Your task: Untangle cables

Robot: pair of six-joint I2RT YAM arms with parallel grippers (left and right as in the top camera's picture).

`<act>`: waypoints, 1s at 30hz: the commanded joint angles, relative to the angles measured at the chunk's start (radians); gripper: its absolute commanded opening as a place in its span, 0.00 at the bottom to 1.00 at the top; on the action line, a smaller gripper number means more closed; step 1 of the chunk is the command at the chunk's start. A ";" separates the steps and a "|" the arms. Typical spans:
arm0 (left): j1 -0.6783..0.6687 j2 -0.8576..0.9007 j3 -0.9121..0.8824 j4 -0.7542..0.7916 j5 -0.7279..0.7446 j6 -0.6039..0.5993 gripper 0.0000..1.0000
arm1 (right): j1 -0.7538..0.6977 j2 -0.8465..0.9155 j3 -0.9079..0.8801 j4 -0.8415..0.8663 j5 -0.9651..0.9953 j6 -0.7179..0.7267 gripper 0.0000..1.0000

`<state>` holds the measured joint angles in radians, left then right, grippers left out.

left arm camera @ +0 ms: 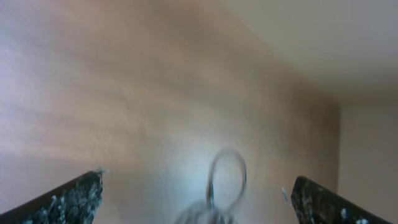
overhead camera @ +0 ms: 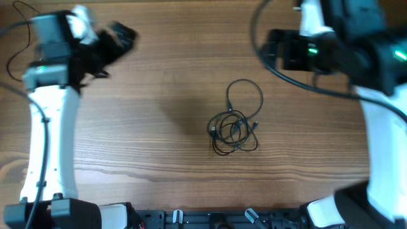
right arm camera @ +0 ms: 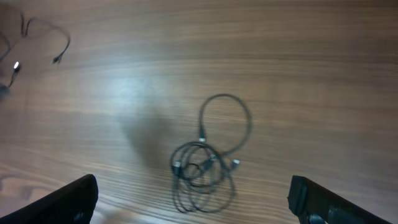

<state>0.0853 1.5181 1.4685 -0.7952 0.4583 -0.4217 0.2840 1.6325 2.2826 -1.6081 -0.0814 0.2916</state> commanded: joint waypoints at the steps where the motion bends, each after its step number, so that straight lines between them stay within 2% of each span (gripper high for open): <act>1: -0.206 0.039 -0.016 -0.146 -0.061 -0.002 1.00 | -0.064 -0.190 -0.177 0.000 -0.002 -0.094 1.00; 4: -0.350 0.063 -0.027 -0.220 -0.080 -0.002 1.00 | -0.066 -0.320 -0.446 0.003 -0.006 -0.060 1.00; 6: -0.430 0.089 -0.045 -0.221 -0.172 -0.023 1.00 | -0.066 -0.352 -0.657 0.065 -0.030 -0.024 0.99; 8: -0.466 0.127 -0.045 -0.253 -0.266 -0.166 1.00 | -0.066 -0.341 -0.883 0.201 -0.192 -0.028 1.00; 9: -0.461 0.142 -0.045 -0.266 -0.274 -0.179 1.00 | -0.067 -0.331 -0.974 0.259 -0.278 -0.043 1.00; 11: -0.426 0.159 -0.045 -0.302 -0.274 -0.179 1.00 | -0.061 -0.299 -1.118 0.370 -0.440 -0.137 0.94; 12: -0.407 0.160 -0.045 -0.319 -0.274 -0.179 1.00 | -0.056 -0.281 -1.171 0.421 -0.501 -0.146 0.85; 14: -0.374 0.160 -0.045 -0.325 -0.273 -0.190 1.00 | -0.045 -0.246 -1.236 0.525 -0.513 -0.098 0.72; 16: -0.333 0.160 -0.045 -0.336 -0.273 -0.190 1.00 | -0.035 -0.195 -1.297 0.643 -0.425 0.029 0.58; 20: -0.318 0.160 -0.045 -0.349 -0.278 -0.189 1.00 | -0.028 -0.081 -1.349 0.760 -0.463 0.034 0.54; 23: -0.318 0.160 -0.045 -0.346 -0.278 -0.188 1.00 | -0.027 -0.026 -1.349 0.818 -0.492 0.051 0.44; 26: -0.318 0.160 -0.045 -0.346 -0.278 -0.188 1.00 | -0.023 0.005 -1.349 0.870 -0.492 0.056 0.26; 28: -0.319 0.160 -0.045 -0.346 -0.277 -0.188 1.00 | -0.022 0.007 -1.349 0.898 -0.492 0.071 0.05; 30: -0.319 0.160 -0.045 -0.351 -0.277 -0.189 1.00 | -0.022 0.007 -1.349 0.899 -0.528 0.077 0.04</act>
<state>-0.2337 1.6737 1.4277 -1.1439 0.1909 -0.5938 0.2550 1.6234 0.9371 -0.7158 -0.5560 0.3565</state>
